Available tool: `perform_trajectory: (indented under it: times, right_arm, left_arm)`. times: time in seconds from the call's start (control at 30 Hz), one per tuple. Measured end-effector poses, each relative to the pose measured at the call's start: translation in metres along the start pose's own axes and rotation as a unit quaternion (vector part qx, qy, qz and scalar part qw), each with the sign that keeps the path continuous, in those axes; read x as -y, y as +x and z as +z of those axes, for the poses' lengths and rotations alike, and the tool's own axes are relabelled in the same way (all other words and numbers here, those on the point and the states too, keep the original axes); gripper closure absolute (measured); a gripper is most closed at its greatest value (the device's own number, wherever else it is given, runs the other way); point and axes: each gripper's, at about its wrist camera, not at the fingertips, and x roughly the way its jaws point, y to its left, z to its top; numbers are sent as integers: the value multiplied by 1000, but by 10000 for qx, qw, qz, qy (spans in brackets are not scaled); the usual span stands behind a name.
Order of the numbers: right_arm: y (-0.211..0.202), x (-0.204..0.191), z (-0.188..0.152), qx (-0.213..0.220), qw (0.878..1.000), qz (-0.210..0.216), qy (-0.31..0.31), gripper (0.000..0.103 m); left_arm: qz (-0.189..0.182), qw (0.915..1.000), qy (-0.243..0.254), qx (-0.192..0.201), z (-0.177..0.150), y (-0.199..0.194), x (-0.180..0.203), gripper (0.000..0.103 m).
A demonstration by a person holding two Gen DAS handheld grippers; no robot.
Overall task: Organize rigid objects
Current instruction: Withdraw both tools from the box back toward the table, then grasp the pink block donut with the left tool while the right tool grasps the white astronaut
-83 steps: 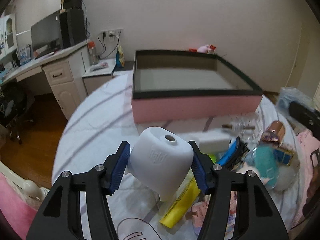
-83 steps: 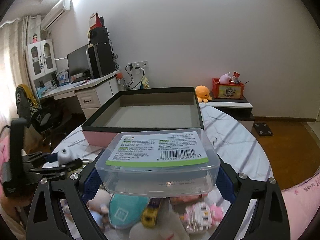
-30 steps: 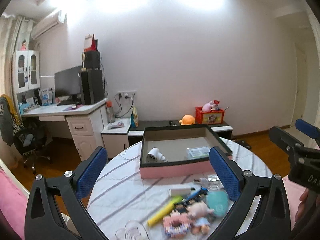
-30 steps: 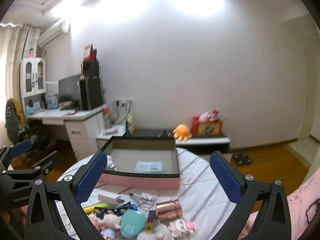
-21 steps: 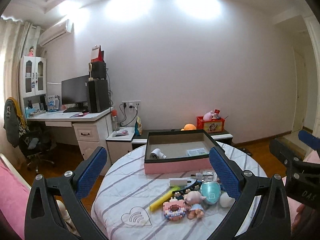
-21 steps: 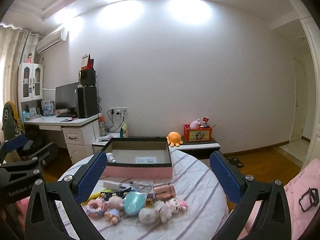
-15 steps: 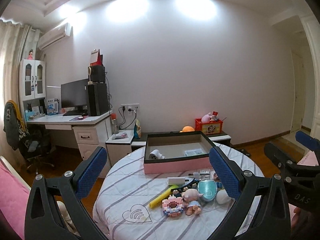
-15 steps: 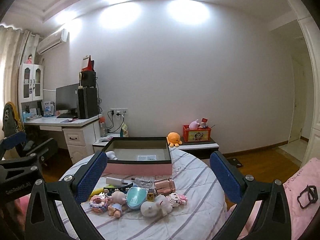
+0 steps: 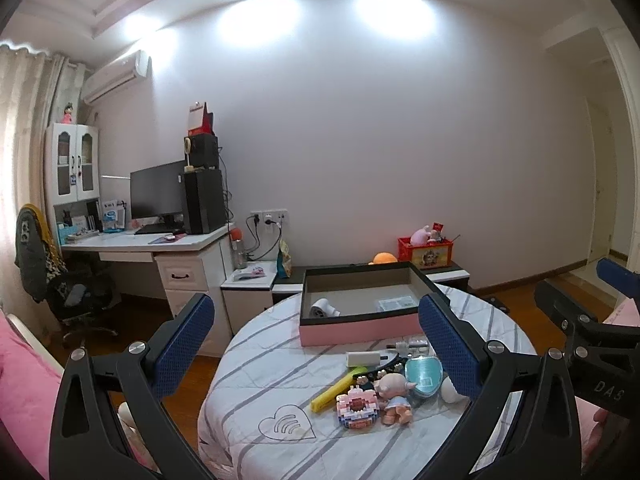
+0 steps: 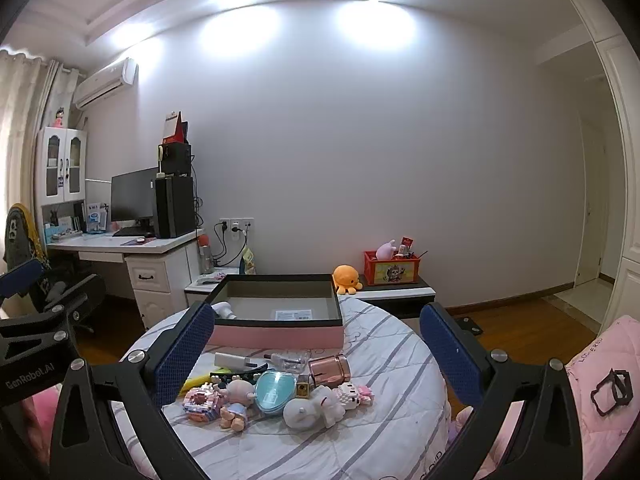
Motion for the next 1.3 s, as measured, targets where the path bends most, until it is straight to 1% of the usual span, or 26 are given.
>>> perform_trajectory:
  times: [0.27, 0.4, 0.57, 0.7, 0.77, 0.83, 0.93, 1.13, 1.3]
  right_arm:
    - [6, 0, -4, -122, 9999, -12, -21, 0]
    - [14, 6, -12, -306, 9995, -102, -29, 0]
    - [40, 19, -41, -893, 9957, -247, 1, 0]
    - [69, 23, -69, -1476, 9888, -220, -19, 0]
    - [84, 22, -81, -1728, 9849, -106, 2, 0]
    - [99, 21, -91, -1957, 9807, 38, 34, 0]
    - [115, 18, -101, -2133, 9768, 170, 56, 0]
    - [149, 16, -114, -2532, 9670, 291, -17, 0]
    - [163, 19, -119, -2666, 9625, 486, 98, 1]
  left_arm:
    - [-78, 9999, 8, -154, -6, 11, 1, 0]
    - [-117, 9988, -27, -472, -19, 28, -3, 0]
    - [-137, 9940, -153, -1075, -49, 55, -12, 0]
    - [-193, 9875, -186, -1552, -75, 78, -14, 0]
    - [-196, 9846, -150, -1728, -85, 87, -13, 0]
    - [-192, 9826, -133, -1843, -92, 93, -13, 0]
    - [-161, 9795, -112, -2005, -101, 104, -14, 0]
    - [-106, 9766, -85, -2148, -105, 117, -17, 0]
    - [-128, 9739, -47, -2266, -109, 125, -18, 0]
